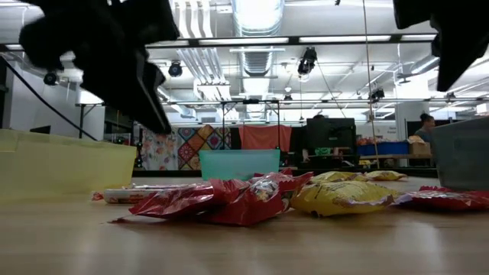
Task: Sort candy
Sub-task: Put the white candy into the green bin
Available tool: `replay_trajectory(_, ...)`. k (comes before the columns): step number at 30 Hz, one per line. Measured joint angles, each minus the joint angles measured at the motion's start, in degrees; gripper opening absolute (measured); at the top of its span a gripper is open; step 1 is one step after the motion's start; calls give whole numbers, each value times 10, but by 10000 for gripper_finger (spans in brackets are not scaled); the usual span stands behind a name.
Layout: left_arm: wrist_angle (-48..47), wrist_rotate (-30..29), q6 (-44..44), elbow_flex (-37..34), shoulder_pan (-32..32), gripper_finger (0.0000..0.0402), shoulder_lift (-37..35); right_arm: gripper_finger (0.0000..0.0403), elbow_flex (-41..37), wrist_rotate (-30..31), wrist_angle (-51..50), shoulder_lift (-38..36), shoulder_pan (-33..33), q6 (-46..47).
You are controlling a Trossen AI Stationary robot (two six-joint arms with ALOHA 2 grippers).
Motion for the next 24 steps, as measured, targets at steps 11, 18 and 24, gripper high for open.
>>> replay_trajectory(11, 33, 0, -3, 0, 3, 126, 83, 169, 0, 34, 18, 0, 0, -17)
replay_trajectory(18, 32, 0, 0, 0, 12, 123, 89, 168, 0, 37, 18, 0, 0, -16)
replay_trajectory(24, 32, 0, 16, 0, 22, 123, 89, 168, 0, 38, 21, 0, 0, -15)
